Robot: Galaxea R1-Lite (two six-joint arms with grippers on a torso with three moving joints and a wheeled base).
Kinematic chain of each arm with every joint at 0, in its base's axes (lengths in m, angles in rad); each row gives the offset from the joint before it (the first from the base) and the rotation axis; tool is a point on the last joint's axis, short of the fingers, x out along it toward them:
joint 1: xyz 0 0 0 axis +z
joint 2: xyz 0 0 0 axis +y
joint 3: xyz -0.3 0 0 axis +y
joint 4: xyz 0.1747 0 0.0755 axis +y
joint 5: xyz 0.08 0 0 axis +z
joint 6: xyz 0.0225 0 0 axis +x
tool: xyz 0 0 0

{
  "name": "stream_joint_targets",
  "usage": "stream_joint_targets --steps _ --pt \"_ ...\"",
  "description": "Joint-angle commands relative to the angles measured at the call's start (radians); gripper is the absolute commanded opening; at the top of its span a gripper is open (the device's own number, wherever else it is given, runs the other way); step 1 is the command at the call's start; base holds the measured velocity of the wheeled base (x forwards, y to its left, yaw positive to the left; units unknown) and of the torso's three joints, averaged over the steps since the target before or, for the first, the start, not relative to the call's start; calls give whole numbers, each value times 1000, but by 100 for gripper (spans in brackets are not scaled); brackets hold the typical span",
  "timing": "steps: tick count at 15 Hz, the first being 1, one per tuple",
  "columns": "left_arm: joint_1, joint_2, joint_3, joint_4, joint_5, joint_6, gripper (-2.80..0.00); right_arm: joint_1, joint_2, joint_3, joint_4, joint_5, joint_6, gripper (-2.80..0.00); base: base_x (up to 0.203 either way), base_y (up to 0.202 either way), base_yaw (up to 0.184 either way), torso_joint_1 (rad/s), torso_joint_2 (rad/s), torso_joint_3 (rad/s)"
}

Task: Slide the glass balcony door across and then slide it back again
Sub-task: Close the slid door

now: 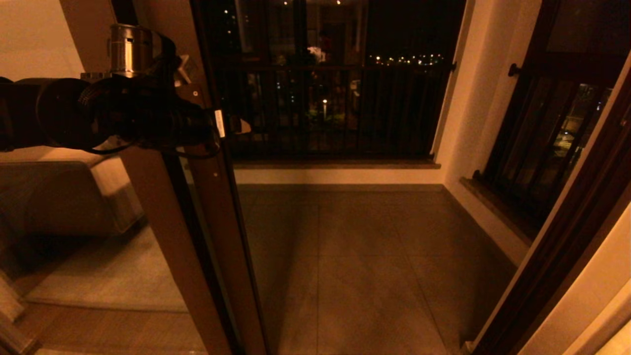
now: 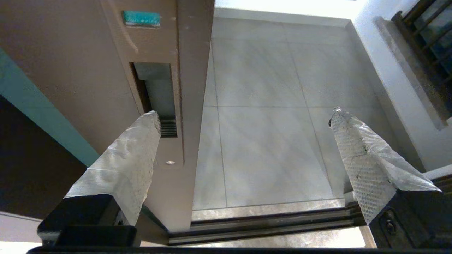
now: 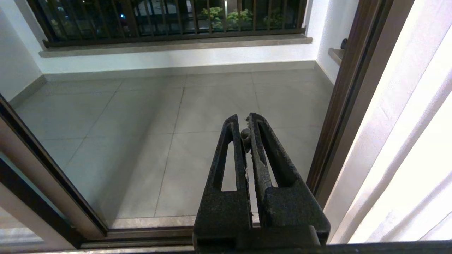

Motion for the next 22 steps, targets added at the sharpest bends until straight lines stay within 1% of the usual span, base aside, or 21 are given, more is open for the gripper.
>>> stream_joint_targets --steps 1,7,14,22 --pt "-4 -3 -2 1 1 -2 0 0 0 0 0 0 0 -280 0 0 0 0 0 0" --pt "-5 15 -8 -1 1 0 0 0 0 1 0 0 0 -280 0 0 0 0 0 0" --pt "-5 63 -61 -1 2 4 0 0 0 0 0 0 0 -280 0 0 0 0 0 0" --pt "-55 67 -66 -1 5 7 0 0 0 0 0 0 0 -280 0 0 0 0 0 0"
